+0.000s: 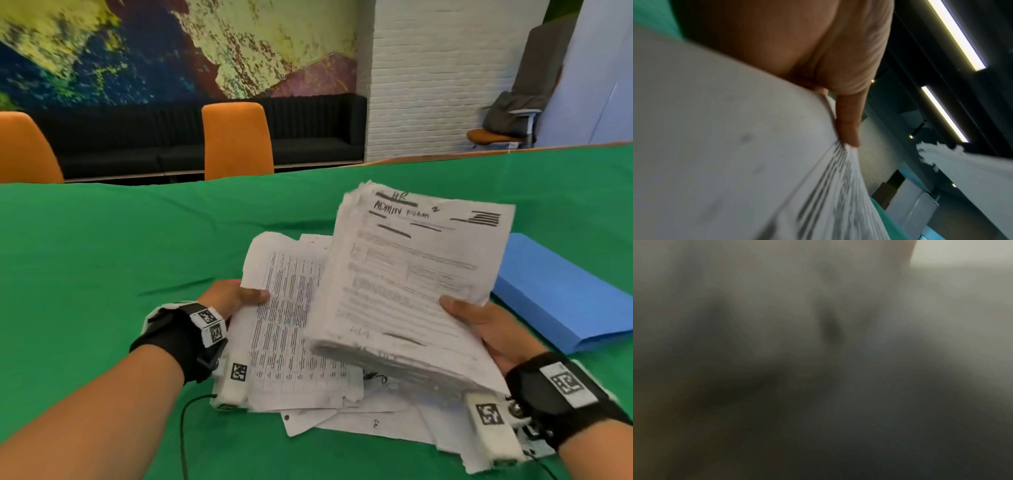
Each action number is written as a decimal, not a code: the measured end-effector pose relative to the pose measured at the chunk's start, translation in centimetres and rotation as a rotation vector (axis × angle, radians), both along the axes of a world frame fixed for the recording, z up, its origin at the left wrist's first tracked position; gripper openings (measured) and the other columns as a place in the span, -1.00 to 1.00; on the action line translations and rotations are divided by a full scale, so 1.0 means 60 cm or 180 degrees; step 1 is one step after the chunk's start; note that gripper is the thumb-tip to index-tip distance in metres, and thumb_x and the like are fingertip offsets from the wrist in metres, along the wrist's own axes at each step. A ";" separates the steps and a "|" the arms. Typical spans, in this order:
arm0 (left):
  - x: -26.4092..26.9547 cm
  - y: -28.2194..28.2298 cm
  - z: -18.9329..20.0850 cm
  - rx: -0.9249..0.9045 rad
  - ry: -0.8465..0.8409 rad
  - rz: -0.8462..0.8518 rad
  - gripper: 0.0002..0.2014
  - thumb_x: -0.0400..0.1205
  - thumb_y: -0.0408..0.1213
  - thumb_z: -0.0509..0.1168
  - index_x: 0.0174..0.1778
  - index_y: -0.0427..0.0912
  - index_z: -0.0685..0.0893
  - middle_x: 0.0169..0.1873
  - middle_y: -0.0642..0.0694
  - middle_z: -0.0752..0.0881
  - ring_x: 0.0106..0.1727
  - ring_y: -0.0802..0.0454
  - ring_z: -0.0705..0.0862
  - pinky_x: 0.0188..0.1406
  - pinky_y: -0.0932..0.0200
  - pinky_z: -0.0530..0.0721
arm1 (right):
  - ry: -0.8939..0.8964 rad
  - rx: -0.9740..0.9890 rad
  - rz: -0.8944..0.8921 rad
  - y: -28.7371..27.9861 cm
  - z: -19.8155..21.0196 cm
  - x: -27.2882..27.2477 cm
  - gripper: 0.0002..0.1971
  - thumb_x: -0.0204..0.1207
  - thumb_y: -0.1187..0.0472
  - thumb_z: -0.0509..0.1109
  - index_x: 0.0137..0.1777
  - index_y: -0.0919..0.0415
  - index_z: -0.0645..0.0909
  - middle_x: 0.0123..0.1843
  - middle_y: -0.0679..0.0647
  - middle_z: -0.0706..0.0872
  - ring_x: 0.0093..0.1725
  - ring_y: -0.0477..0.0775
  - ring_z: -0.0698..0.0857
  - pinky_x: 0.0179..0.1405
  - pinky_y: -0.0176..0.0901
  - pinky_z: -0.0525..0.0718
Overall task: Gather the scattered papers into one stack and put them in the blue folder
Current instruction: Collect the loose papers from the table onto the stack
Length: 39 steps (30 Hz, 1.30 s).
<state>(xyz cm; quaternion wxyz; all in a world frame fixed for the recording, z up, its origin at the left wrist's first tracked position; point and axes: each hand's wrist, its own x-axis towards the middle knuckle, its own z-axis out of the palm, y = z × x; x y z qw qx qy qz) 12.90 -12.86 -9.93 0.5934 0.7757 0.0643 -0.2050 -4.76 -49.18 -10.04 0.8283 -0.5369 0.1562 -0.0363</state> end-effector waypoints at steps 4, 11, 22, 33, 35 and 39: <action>-0.028 -0.029 0.003 -0.0711 -0.0126 0.0095 -0.54 0.53 -0.03 0.52 0.23 -0.26 0.72 0.04 -0.34 0.84 0.07 -0.37 0.81 0.19 -0.39 0.71 | 0.0052 -0.0062 0.0257 0.044 0.004 0.022 -0.65 0.61 0.44 0.36 0.38 0.27 0.68 0.26 0.28 0.85 0.20 0.35 0.85 0.15 0.23 0.83; -0.082 -0.060 0.041 -0.1158 -0.0671 -0.0753 -0.29 0.25 -0.15 0.64 0.35 -0.19 0.66 0.22 -0.28 0.79 0.23 -0.36 0.77 0.24 -0.36 0.69 | 0.0104 -0.0528 0.0841 0.126 -0.020 0.049 -0.64 0.64 0.42 0.40 0.42 0.28 0.65 0.30 0.29 0.83 0.26 0.38 0.82 0.35 0.36 0.73; -0.127 -0.021 0.148 -0.1345 -0.1992 -0.0847 -0.34 0.34 -0.36 0.60 0.36 -0.36 0.58 0.20 -0.25 0.80 0.19 -0.25 0.79 0.15 -0.10 0.79 | -0.1504 -0.1463 0.0206 0.132 0.073 0.015 -0.51 0.35 0.23 0.69 0.30 0.03 0.75 0.23 0.16 0.87 0.22 0.24 0.84 0.21 0.29 0.81; -0.166 -0.014 0.097 -0.1188 -0.1641 -0.0179 -0.62 0.59 -0.49 0.43 0.30 -0.11 0.64 0.13 -0.11 0.84 0.13 -0.19 0.83 0.20 -0.29 0.75 | -0.1137 -0.1595 0.0216 0.155 0.073 -0.011 -0.62 0.38 -0.01 0.69 0.20 -0.07 0.79 0.16 0.07 0.90 0.12 0.15 0.88 0.18 0.28 0.81; -0.170 -0.008 0.092 -0.1311 -0.1385 -0.0376 -0.58 0.62 -0.54 0.37 0.39 -0.17 0.57 0.21 -0.18 0.81 0.22 -0.26 0.79 0.25 -0.32 0.72 | -0.1010 -0.1266 0.0239 0.153 0.076 -0.011 -0.66 0.45 0.13 0.60 0.22 0.12 0.77 0.18 0.19 0.89 0.10 0.22 0.90 0.17 0.31 0.82; -0.187 -0.015 0.078 -0.1381 -0.1278 -0.0416 -0.51 0.61 -0.60 0.34 0.41 -0.08 0.51 0.23 -0.21 0.79 0.20 -0.27 0.79 0.21 -0.38 0.71 | -0.1156 -0.1944 -0.0065 0.182 0.071 -0.012 -0.72 0.55 -0.02 0.48 0.23 -0.02 0.73 0.12 -0.01 0.91 0.07 0.10 0.90 0.13 0.29 0.84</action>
